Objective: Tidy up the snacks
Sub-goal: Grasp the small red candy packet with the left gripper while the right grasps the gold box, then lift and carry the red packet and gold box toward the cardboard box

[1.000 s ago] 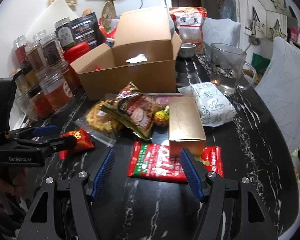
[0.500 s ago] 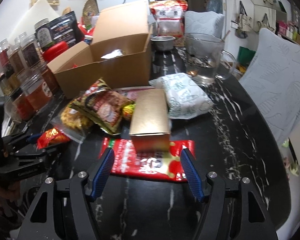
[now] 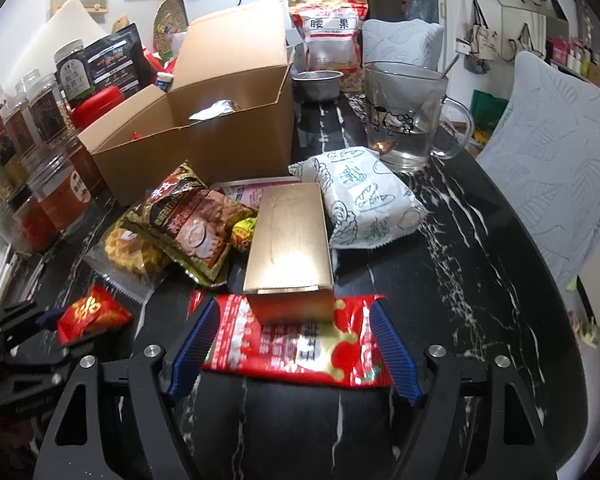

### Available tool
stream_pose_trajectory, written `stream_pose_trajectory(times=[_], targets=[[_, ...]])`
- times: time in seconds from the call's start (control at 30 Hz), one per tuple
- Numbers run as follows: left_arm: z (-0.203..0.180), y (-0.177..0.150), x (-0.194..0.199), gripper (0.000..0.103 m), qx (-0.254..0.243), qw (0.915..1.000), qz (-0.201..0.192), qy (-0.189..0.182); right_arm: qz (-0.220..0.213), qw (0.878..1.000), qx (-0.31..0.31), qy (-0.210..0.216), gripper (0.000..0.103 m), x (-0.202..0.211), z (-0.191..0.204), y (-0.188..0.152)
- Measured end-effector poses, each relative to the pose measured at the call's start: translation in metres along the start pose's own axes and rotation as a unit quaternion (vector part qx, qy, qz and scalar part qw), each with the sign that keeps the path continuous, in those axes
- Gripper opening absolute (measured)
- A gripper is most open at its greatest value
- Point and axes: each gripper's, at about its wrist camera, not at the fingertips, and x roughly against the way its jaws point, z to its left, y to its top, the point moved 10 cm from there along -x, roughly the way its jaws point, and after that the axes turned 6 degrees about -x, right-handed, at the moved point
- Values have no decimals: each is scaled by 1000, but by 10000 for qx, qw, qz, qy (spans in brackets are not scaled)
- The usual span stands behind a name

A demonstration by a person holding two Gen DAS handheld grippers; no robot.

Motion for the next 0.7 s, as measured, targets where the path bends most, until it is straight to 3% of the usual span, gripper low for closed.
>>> stream_pose_trajectory(times=[0.2,0.27,0.33,0.7], targets=[[3,1,-1,45,79,10000,-42,31,60,9999,-127,96,76,-19,0,13],[4,0,0,45,84,9999,-56,47,134,9998,-112,19,54,-24,-2,13],[4,0,1,45,99,9999,-64,45,166,9997,-150,22,46,-25,-3,12],[5,-2,3,45,70,9999,-81,5,195,9998,49,76,44,21,1,-14]])
